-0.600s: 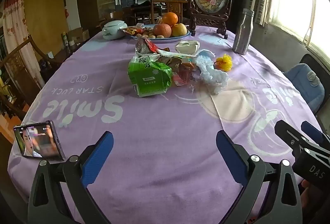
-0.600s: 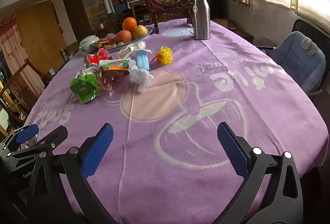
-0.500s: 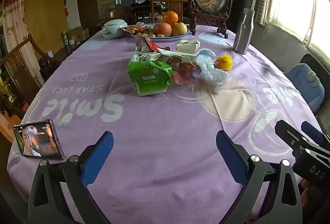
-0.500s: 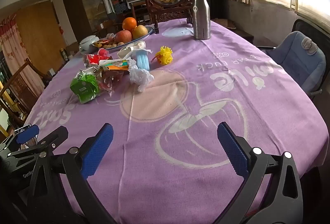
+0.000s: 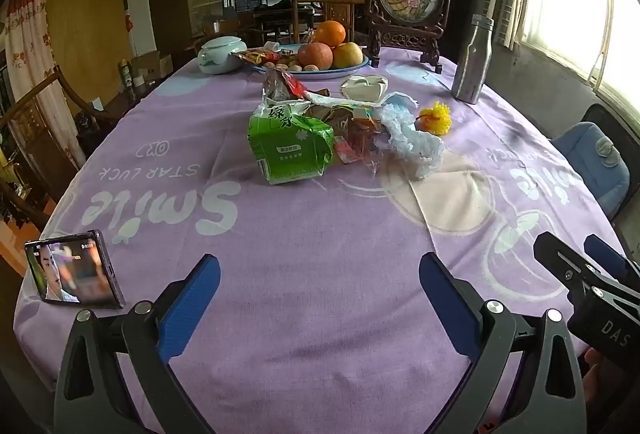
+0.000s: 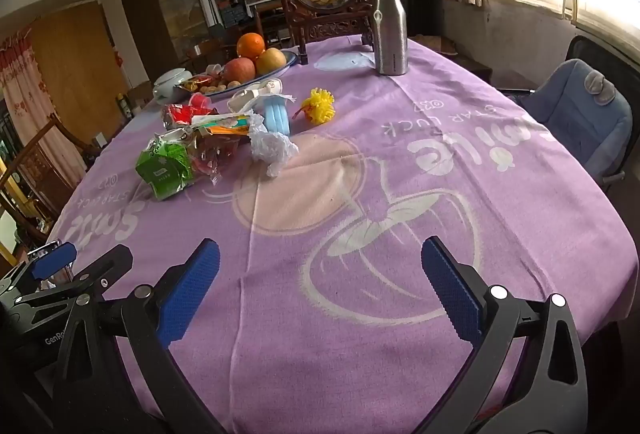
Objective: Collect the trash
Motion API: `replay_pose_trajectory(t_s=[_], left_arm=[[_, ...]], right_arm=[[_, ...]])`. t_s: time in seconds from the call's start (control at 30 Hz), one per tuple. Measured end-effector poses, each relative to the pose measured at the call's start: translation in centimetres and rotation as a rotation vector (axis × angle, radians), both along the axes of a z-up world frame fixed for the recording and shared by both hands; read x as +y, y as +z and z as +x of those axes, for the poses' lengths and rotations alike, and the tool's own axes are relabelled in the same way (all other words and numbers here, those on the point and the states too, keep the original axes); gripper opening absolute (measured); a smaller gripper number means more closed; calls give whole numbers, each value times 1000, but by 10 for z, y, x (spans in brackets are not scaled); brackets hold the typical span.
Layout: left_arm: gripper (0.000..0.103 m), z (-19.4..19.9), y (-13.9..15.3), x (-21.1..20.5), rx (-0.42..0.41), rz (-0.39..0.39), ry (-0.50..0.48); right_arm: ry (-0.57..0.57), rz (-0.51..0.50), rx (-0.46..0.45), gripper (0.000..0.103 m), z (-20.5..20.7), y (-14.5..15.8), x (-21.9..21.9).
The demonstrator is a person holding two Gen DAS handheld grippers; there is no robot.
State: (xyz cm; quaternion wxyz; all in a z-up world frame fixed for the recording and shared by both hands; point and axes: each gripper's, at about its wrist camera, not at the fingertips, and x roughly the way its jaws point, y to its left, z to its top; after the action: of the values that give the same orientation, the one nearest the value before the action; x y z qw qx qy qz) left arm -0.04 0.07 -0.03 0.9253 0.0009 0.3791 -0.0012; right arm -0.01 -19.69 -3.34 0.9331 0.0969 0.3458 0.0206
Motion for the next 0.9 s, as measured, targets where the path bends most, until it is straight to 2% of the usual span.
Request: replay_pose_trajectory(t_s=[0.9], left_arm=[[97, 1, -12, 3, 13, -3, -2]], right_arm=[[4, -5, 3, 97, -1, -2, 4]])
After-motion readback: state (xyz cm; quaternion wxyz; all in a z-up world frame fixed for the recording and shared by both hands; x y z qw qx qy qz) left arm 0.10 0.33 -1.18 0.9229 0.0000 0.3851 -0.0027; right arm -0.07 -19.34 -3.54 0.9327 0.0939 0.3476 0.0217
